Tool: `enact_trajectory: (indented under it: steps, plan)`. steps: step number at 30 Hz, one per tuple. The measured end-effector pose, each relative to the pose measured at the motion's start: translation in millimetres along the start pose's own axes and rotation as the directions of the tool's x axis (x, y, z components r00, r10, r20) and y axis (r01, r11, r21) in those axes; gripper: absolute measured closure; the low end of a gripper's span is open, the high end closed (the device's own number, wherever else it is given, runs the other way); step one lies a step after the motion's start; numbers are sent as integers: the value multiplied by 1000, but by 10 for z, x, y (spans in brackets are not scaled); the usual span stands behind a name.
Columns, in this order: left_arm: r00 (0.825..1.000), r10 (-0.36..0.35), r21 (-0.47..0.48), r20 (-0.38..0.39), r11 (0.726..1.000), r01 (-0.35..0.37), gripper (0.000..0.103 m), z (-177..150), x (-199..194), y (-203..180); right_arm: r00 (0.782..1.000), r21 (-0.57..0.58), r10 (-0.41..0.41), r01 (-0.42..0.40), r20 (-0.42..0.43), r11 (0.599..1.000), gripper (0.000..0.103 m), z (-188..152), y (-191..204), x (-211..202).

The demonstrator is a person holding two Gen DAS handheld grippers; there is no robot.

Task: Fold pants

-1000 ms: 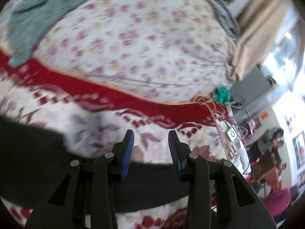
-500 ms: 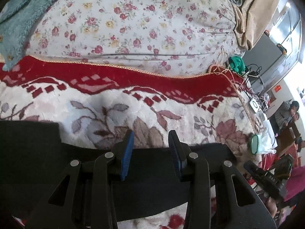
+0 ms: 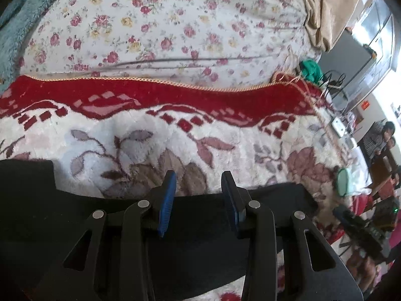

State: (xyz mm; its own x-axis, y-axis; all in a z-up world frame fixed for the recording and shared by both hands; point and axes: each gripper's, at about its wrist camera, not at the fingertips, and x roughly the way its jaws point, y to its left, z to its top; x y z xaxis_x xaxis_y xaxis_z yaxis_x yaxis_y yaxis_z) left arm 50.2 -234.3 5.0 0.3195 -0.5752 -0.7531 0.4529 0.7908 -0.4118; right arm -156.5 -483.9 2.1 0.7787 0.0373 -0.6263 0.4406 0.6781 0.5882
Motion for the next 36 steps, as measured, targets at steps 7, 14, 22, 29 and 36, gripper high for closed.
enact_trajectory:
  steps: [7, 14, 22, 29, 36]
  plan:
    - [997, 55, 120, 52, 991, -60, 68, -24, -102, -129, 1000, 51, 30, -30, -3, 998, 77, 0, -99, -23]
    - [971, 112, 283, 210, 944, -170, 68, -95, -384, -383, 1000, 18, 1, -1, 3, 1000, 77, -29, -20, -1]
    - [973, 123, 270, 194, 947, -173, 68, -77, -357, -369, 1000, 3, -10, 10, -8, 1000, 77, -29, -6, 38]
    - [973, 120, 281, 200, 944, -174, 68, -97, -357, -405, 1000, 8, -3, 3, -11, 1000, 76, -31, -25, 36]
    - [981, 90, 228, 174, 965, -129, 68, -53, -364, -303, 1000, 10, -5, 5, -9, 1000, 76, -33, -23, 27]
